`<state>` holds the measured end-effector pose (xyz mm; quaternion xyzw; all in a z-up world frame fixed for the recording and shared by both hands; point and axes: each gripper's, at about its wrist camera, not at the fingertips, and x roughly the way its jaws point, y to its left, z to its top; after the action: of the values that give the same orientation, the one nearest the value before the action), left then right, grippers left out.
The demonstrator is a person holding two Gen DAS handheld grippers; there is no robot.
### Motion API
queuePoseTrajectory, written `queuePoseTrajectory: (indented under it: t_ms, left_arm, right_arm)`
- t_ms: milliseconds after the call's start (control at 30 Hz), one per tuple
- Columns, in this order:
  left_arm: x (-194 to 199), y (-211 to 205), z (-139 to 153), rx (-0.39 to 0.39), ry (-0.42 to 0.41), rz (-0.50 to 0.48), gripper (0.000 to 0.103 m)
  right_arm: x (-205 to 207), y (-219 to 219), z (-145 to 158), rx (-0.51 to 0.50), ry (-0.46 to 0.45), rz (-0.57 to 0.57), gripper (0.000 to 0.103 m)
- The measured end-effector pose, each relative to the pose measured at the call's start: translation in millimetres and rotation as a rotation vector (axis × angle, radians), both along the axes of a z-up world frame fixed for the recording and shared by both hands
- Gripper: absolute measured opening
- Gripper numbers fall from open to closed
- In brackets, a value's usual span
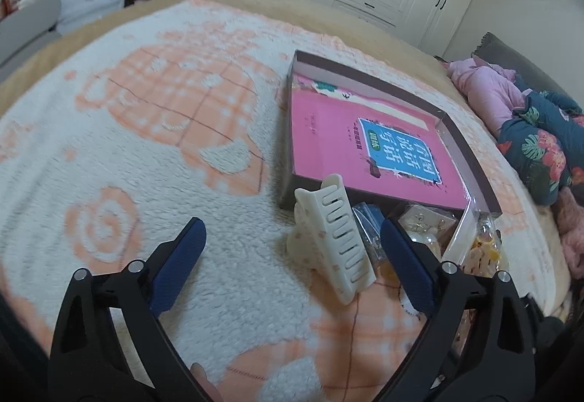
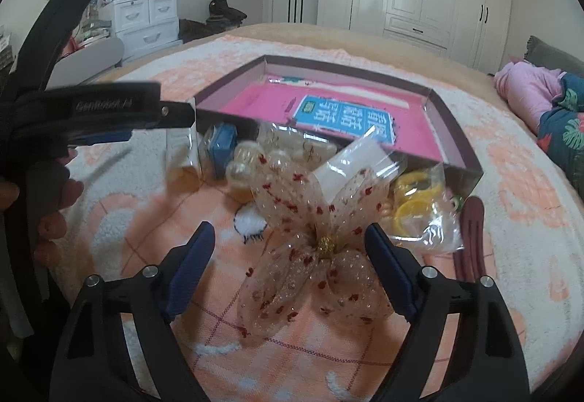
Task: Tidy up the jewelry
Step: 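Grasp the sheer red-dotted bow with the right tool while the left tool grasps the white claw clip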
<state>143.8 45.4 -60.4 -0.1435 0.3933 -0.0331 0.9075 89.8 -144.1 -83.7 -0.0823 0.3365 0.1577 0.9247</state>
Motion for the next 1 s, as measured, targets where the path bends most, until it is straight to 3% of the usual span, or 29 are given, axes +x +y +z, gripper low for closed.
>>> queuePoseTrajectory:
  t_ms: [200,300,333,400,467,700,1000]
  left_arm:
    - [11.6,2.3,-12.4,-0.067,0.04,-0.004,0.077]
    - [13.1,2.6,-13.3,-0.095,0.032,-0.023,0.066]
    - [12.8,1.8,-13.6,-0.103,0.031,-0.03,0.064]
    - [11.8,0.9,-13.1,-0.116,0.023,-0.049,0.044]
    - [11.2,0.5,-12.2,-0.147,0.015,-0.07,0.035]
    - [3.4,-4.9,-2.9,-0.106,-0.022,-0.096,0.032]
    - [-11.5,-2.2,22.8,-0.082,-0.119,-0.094,0.031]
  right_arm:
    - [1.0,-7.7,-8.5,-0.009,0.015,-0.01,0.058]
    - [1.4,-10.5,-7.0,-0.006,0.003,-0.008,0.038]
    - [1.4,-11.5,-6.2,-0.003,0.0,-0.006,0.036]
    - [-0.6,-13.3,-4.4,0.007,-0.008,0.001,0.031]
    - [-4.7,-14.0,-2.2,0.017,-0.019,0.014,0.029]
    - [-18.6,-13.0,8.7,0.043,-0.066,0.064,0.021]
    - [-27.7,-17.2,25.9,0.059,-0.136,0.077,0.019]
